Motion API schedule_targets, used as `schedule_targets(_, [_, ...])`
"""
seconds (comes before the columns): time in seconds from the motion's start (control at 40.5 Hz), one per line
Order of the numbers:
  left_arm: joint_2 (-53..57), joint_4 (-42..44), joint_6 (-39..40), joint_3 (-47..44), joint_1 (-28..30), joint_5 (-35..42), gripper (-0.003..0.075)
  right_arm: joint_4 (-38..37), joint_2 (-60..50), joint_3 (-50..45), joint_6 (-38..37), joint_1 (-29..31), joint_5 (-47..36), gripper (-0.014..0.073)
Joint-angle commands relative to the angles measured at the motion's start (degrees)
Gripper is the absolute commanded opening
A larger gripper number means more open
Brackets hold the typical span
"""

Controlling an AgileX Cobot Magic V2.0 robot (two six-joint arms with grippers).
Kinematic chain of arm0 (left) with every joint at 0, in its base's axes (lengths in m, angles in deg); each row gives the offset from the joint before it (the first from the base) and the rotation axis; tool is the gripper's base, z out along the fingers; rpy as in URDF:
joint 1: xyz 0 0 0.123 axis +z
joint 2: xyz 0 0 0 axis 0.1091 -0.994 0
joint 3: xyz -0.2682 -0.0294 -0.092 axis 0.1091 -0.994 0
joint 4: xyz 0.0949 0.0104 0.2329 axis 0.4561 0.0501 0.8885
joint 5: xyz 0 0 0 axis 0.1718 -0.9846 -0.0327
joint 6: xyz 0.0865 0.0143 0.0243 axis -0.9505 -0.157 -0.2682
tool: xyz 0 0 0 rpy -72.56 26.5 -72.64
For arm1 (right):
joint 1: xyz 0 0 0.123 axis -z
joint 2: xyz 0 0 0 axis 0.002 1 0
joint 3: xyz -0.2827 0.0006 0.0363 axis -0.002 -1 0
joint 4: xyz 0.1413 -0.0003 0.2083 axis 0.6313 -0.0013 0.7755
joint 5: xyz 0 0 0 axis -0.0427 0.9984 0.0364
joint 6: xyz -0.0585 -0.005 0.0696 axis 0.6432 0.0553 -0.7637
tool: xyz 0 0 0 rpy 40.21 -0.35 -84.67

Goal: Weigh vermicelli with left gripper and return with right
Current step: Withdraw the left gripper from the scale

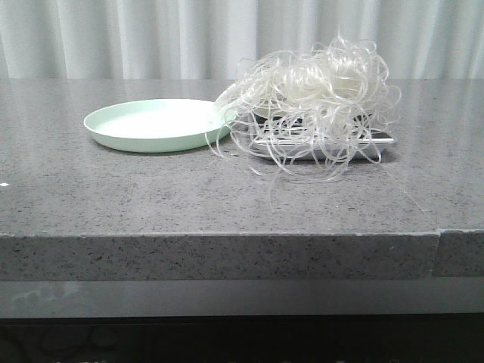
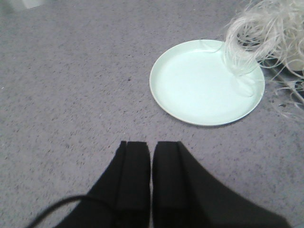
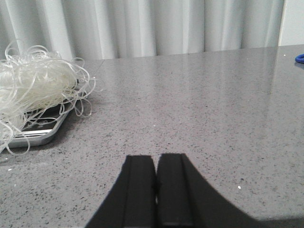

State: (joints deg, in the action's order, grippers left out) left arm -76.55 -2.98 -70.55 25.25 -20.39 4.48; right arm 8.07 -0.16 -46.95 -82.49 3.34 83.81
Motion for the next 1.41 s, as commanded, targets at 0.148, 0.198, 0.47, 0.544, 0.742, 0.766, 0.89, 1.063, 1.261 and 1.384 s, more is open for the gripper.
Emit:
schedule_targets(0.148, [18.12, 0.52, 0.59, -15.03, 3.62, 10.14, 0.0137, 1.25, -0.92, 0.4, 0.06, 0.16, -5.14, 0.0151])
schedule_targets(0.198, [21.83, 0.52, 0.59, -17.62, 3.74, 11.09, 0.0137, 2.36, -0.92, 0.45, 0.06, 0.16, -5.18, 0.0151])
schedule_targets(0.47, [39.07, 4.25, 0.59, -26.94, 3.74, 13.99, 0.0137, 6.44, -0.88, 2.87, 0.06, 0.16, -8.4, 0.0151])
schedule_targets(0.544, [41.22, 4.43, 0.59, -27.5, 3.74, 13.99, 0.0137, 6.44, -0.55, 5.78, 0.06, 0.16, -7.6, 0.0151])
schedule_targets(0.742, [41.69, 4.47, 0.59, -27.75, 3.74, 14.35, 0.0137, 6.44, 9.76, 19.88, 0.06, 0.16, -2.71, 0.0151])
schedule_targets(0.766, [41.69, 4.47, 0.59, -27.86, 3.74, 14.35, 0.0137, 6.44, 11.64, 21.75, 0.06, 0.11, -1.87, 0.0151])
schedule_targets(0.89, [41.69, 4.58, 0.59, -27.86, 3.74, 14.35, 0.0138, 6.89, 25.2, 34.88, 0.06, 0.05, 4.32, 0.0183])
schedule_targets(1.063, [41.69, 4.95, 0.59, -27.86, 3.74, 14.35, 0.0137, 7.18, 42.61, 52.36, 0.06, -2.94, 8.7, 0.0356])
schedule_targets(1.261, [41.69, 6.18, 0.59, -27.86, 3.74, 14.35, 0.0138, 7.73, 62.12, 71.92, 0.06, -5.53, 23.65, 0.0453])
schedule_targets(1.384, [41.69, 6.57, 0.59, -27.86, 3.74, 14.35, 0.0138, 11.74, 73.7, 83.01, 0.06, -5.92, 35.22, 0.0459])
